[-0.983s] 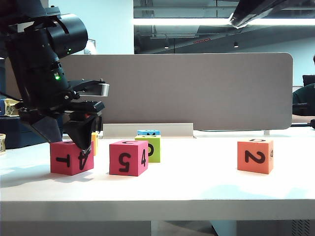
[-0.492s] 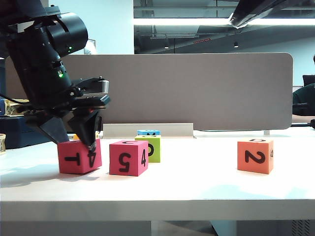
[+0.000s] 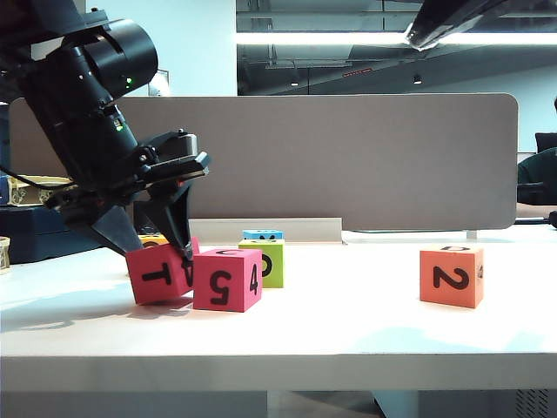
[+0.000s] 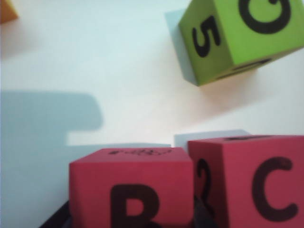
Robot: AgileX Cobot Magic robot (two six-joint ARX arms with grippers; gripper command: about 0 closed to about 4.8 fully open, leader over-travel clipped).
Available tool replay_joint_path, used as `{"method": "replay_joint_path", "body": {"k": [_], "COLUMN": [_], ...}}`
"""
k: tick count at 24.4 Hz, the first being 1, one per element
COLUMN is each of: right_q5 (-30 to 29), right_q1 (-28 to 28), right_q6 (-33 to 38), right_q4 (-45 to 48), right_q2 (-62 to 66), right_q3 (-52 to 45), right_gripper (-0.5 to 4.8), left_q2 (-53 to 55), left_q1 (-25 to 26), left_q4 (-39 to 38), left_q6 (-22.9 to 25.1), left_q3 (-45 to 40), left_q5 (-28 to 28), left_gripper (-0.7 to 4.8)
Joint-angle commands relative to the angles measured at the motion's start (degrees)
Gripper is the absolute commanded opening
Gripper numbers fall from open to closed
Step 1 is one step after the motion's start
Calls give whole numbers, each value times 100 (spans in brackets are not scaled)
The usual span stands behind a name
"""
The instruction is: Select the appropriate blocks from the scattered letter blocks on the table and arrange them in a row to spell out "ABCD".
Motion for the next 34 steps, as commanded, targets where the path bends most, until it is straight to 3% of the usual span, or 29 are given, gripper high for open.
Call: {"method": "replay_joint_path", "body": {"k": [1, 5, 8, 13, 26, 34], "right_q5": [-11, -13, -13, -13, 33, 1294], "right_q1": [2, 2, 2, 2, 0, -37], "right_q6": [-9, -9, -9, -9, -9, -11], "right_q4": [52, 52, 52, 52, 57, 52], "right_q2": [-11, -11, -11, -11, -9, 125], "right_q3": [22, 22, 22, 22, 22, 20], "right_gripper": [-1, -1, -1, -1, -1, -1], "left_q2": [44, 50, 50, 48, -120, -164], "left_q1": [-11, -11, -11, -11, -7, -2], "left_q4": [92, 94, 92, 77, -92, -704], "left_q6": [-20, -17, -17, -17, 20, 308], "left_q3": [11, 11, 11, 13, 457, 1307], "left_q5": [170, 131, 140, 151, 151, 153], "left_gripper": [256, 320, 324, 377, 377, 376]}}
